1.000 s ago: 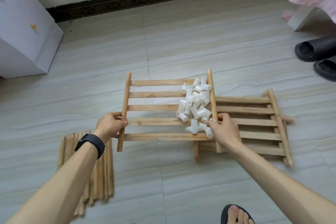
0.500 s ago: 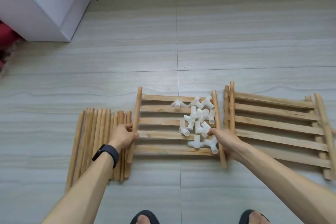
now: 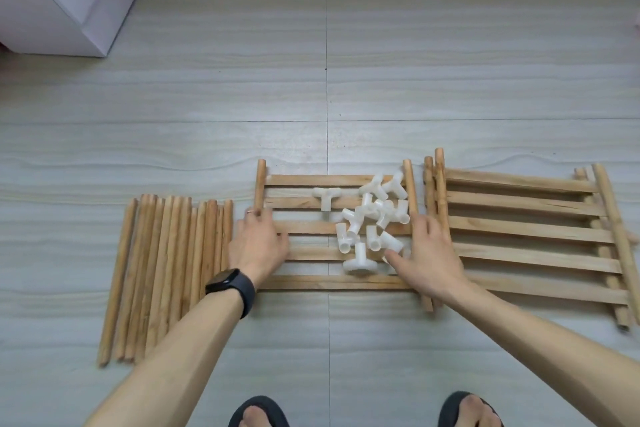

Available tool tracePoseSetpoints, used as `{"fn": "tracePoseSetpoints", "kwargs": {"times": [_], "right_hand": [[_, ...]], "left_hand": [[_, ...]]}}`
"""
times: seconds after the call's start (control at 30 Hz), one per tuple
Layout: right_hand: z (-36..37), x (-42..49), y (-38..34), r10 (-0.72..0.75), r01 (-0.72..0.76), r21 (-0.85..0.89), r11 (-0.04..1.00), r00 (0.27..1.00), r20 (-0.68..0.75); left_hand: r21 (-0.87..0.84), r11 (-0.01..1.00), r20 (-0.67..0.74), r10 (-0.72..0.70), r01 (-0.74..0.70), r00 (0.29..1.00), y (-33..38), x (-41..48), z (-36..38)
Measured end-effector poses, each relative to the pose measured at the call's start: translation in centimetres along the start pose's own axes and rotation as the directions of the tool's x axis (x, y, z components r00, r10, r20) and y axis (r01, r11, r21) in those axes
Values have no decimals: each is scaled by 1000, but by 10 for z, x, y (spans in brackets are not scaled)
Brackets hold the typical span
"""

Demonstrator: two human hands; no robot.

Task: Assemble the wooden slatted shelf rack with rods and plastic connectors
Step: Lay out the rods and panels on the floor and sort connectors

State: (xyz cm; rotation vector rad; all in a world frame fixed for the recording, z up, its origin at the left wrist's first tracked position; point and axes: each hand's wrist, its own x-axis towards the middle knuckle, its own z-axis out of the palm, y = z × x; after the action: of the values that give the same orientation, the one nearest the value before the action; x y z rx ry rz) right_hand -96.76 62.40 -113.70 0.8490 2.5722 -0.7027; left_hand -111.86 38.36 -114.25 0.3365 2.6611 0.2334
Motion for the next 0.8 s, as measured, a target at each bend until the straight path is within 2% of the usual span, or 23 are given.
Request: {"fn": "tracePoseSetpoints", "kwargs": {"times": [0.07,0.13,0.2,0.3,0.43,0.5,0.57,0.63,0.7,0.8], "right_hand": [[-5,12,-9,-149,143,-144,979,988,-34],[-9,30,-21,-218,206,-267,941,976,-15],[-10,51,-33,-228,229,-377,897,972,49],[-10,77,-43,-196,259,-429,865,963,185],[5,83,-38,-265,316,-485,815,949,172],[14,80,-31,-287,332,-474,816,943,167],[17,79,-23,-283,316,-395,863,949,142],[16,81,-18,-261,282,-236,930,958,118],[14,82,-13,-266,276,-110,955,959,96],[10,80,-6,-288,293,-50,955,953,90]], "left_hand": [[-35,988,-14,150,-150,989,27,6,4],[-74,968,35,244,-241,969,55,16,10],[-109,960,141,272,-258,952,75,28,17],[-171,969,269,223,-181,937,86,45,29],[-214,941,163,298,-261,940,83,48,50],[-214,923,148,355,-321,923,79,47,59],[-215,920,161,364,-328,917,77,49,63],[-230,927,158,336,-297,928,78,52,64],[-298,922,141,300,-249,943,81,54,64],[-395,892,127,290,-220,949,79,56,61]]}}
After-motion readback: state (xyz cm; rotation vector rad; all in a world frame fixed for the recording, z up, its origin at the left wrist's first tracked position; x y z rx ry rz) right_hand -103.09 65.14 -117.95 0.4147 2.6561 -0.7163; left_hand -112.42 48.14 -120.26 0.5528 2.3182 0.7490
